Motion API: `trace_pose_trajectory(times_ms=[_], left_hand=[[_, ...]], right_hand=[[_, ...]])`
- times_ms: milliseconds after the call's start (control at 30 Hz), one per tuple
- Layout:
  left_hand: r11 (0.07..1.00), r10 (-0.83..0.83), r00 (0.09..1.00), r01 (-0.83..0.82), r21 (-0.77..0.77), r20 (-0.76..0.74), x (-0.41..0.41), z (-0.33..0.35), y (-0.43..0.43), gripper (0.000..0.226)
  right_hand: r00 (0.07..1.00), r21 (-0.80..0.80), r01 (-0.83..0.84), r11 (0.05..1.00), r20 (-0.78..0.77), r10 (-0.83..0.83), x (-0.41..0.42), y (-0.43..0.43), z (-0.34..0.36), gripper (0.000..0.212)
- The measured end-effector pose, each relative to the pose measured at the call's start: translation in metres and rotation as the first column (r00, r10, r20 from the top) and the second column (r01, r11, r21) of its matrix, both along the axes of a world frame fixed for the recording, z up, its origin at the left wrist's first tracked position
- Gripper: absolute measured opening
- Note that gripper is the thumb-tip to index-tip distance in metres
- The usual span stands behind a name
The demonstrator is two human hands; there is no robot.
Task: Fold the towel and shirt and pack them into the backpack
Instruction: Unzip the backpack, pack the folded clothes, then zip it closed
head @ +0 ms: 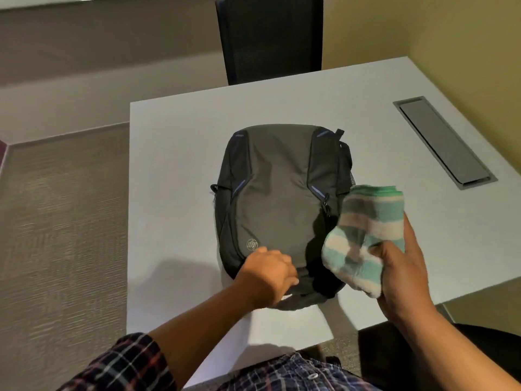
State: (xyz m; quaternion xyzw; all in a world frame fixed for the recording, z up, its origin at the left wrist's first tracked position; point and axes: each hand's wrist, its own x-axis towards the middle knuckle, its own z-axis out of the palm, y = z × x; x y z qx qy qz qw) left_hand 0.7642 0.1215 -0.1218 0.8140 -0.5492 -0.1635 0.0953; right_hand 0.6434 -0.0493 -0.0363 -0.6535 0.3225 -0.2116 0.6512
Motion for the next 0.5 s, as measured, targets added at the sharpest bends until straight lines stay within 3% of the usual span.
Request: trace_pose_trajectory(times_ms=[100,167,233,300,400,500], left_hand=[[0.962,0.14,0.95,-0.198,-0.191,-0.28,0.026,0.028,-0.002,0.027],[0.921,0.21,0.874,-0.328,-0.213,-0.438,0.044,0.046,-0.005,0.022],[0.881,0.28,0.846,-0.414,-0.229,-0.454,0.059,0.065,-0.012,0.019],[0.81,0.33,0.811,-0.507,-0.296,-0.483,0.076,0.085,-0.02,0.015],[0.702,0.338,0.767,-0.592,-0.397,-0.545,0.096,0.118,-0.032,0.019],[0.723,0.29,0.799,-0.543,-0.427,-0.526,0.101,0.147,-0.044,0.02]], right_hand=[[0.995,-0.195,-0.056,0.979,0.074,0.072,-0.013,0.009,0.019,0.078],[0.984,-0.262,-0.115,0.958,0.102,0.146,-0.023,0.017,0.027,0.083],[0.967,-0.288,-0.181,0.94,0.125,0.224,-0.03,0.023,0.027,0.089],[0.942,-0.335,-0.26,0.906,0.118,0.314,-0.035,0.026,0.02,0.082],[0.871,-0.497,-0.418,0.76,0.019,0.491,-0.039,0.027,-0.001,0.066],[0.76,-0.561,-0.593,0.577,-0.156,0.631,-0.032,0.017,-0.023,0.062]])
